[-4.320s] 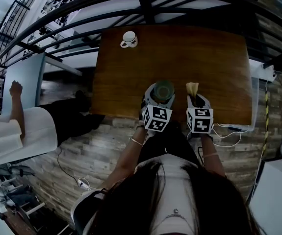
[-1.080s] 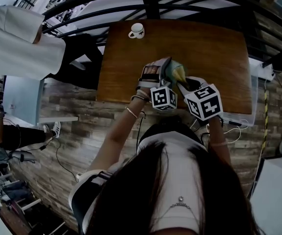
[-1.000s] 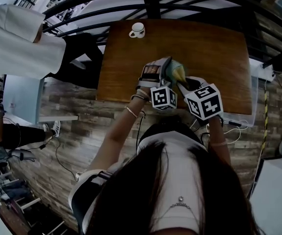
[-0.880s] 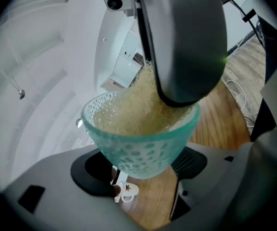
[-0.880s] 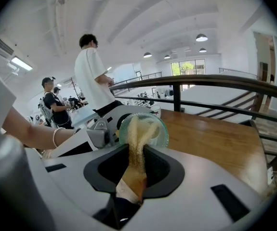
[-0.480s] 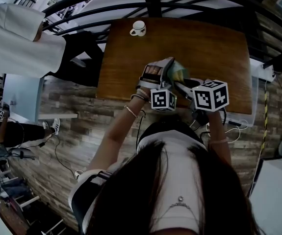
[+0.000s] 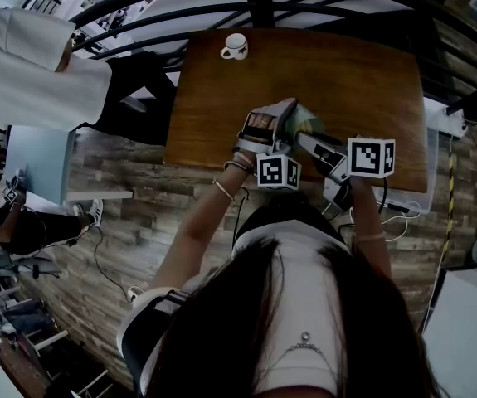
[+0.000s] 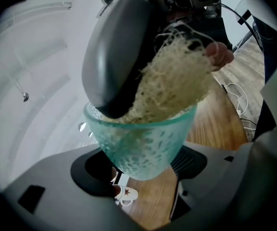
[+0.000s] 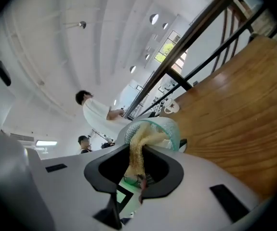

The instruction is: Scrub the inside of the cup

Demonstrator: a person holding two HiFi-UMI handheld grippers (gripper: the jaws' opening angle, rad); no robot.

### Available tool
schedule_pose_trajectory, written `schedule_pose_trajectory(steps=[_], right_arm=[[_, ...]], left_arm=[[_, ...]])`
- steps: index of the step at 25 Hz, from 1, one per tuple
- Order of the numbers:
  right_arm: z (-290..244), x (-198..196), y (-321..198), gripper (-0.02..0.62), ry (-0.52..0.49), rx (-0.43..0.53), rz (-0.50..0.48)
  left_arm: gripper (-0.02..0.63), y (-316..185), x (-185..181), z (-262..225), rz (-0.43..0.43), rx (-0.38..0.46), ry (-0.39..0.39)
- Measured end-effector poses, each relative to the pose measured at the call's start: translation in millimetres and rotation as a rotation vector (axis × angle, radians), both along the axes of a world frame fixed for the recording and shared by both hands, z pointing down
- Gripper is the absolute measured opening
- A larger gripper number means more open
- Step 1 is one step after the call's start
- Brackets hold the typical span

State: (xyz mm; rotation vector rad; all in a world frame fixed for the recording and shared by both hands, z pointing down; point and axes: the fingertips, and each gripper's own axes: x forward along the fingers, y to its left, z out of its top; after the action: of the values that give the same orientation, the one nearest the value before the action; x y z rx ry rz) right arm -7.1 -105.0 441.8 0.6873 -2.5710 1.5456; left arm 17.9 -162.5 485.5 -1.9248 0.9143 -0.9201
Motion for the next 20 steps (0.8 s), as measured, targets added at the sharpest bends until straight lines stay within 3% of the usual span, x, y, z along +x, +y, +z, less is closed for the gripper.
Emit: schedule_pose_trajectory(steps=[4,11,20], right_arm=[[-9,-1,-4,0.092,-0.112,-0.031,0.022],[-11,5,-12,0.091,-0.214,-0.096,0.066],[-19,10,-20,0.089,-0.414,-0.193,0.11]], left_arm=[[0.353,1,-2,-6,-0.03,-0.033,0.043],[0.352,-2,-3,-8,-0.038,-0.012,0.053],[0.351,-5,-6,-15,-0.058,0.022,0.087]])
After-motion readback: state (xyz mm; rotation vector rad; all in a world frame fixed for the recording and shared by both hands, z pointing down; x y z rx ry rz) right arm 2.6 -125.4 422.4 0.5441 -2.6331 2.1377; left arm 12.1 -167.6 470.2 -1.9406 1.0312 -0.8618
